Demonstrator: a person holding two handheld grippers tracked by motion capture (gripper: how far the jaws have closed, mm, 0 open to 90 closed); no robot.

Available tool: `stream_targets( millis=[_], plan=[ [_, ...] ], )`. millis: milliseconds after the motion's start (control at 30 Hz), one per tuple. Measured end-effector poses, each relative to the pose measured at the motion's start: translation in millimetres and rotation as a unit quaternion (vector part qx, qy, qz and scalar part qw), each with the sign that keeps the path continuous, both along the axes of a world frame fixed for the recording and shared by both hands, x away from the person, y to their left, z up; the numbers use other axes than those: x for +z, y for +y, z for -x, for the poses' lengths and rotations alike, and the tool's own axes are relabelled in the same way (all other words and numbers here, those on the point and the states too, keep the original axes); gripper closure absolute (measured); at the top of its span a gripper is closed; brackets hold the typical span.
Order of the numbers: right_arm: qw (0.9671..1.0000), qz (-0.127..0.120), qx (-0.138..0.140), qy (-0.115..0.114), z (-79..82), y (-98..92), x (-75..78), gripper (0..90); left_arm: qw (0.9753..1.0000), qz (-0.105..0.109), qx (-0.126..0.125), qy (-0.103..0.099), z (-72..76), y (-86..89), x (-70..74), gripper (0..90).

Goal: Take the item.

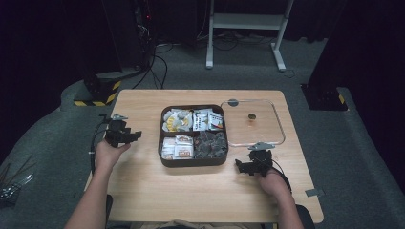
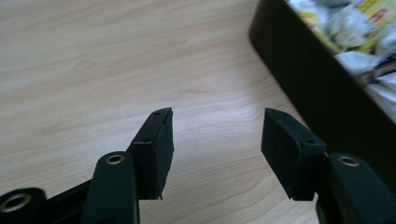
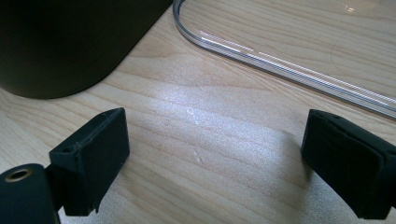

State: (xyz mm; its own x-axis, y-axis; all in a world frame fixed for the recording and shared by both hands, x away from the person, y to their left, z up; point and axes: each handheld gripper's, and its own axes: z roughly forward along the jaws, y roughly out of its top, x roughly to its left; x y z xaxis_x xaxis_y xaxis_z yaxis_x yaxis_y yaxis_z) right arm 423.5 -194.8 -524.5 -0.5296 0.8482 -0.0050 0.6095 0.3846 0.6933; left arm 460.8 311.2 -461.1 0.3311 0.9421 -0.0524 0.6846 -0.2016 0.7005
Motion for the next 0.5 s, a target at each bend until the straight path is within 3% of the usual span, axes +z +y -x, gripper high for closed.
stream_targets(
  millis=[33,500],
  plan=[
    [1.0000,0.000,0.000,0.000,0.1,0.0,0.0,7.6,0.9999,0.005,-0.010,-0.008,0.8,-4.6,3.7,44.4],
    [1.0000,0.000,-0.001,0.000,0.5,0.0,0.0,7.7,0.9974,0.028,-0.063,-0.020,-0.3,-27.6,17.2,47.7]
  ],
)
